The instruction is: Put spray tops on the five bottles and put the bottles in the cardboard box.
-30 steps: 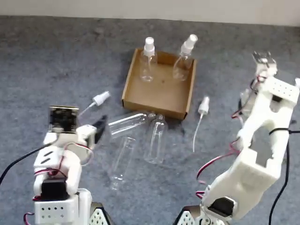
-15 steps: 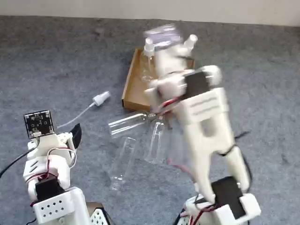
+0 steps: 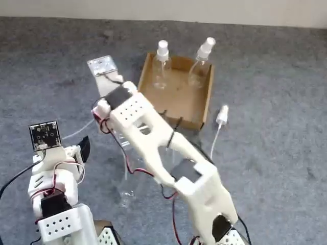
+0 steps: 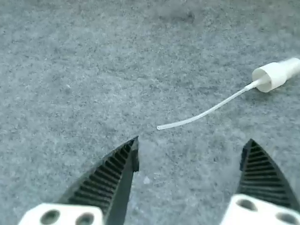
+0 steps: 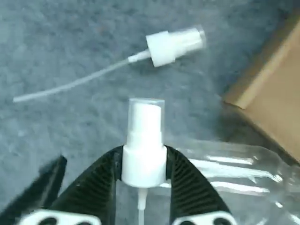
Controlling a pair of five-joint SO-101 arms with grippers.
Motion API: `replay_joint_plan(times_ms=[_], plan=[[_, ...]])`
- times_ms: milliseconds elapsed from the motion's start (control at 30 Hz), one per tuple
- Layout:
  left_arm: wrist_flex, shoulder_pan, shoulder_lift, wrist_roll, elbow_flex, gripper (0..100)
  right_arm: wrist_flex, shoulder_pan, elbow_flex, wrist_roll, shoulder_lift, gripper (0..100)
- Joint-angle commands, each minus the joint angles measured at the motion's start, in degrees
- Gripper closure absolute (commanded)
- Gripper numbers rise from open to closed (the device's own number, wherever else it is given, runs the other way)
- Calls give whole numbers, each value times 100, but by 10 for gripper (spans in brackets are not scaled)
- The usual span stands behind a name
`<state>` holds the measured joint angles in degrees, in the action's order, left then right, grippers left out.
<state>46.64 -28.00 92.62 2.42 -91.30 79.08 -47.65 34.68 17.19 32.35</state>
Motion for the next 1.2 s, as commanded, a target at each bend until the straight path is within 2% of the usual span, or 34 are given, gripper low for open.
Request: replay_joint_plan(times_ms=[0, 167, 367, 500, 600, 733, 967, 1067, 1167], plan=[[-141, 154, 31, 35, 31, 716, 277, -233, 919, 105, 233, 897], [-141, 171, 31, 35, 31, 716, 1024, -277, 1771, 105, 629, 806], [-141, 171, 31, 35, 31, 716, 2167, 4, 2826, 62, 690, 693], [-141, 171, 31, 35, 22, 716, 2229, 286, 3125, -659, 382, 689], [-141, 171, 31, 35, 22, 716, 2229, 655, 2545, -730, -303, 747], [-141, 171, 31, 35, 22, 716, 2229, 1349, 936, -1398, -1833, 834], [-141, 180, 31, 35, 22, 716, 2123, 3688, -2105, -2796, -4198, 835], [-141, 180, 31, 35, 22, 716, 1393, 4690, -3213, -3156, -4409, 834], [-141, 180, 31, 35, 22, 716, 356, 5402, -4084, -3218, -4400, 834]])
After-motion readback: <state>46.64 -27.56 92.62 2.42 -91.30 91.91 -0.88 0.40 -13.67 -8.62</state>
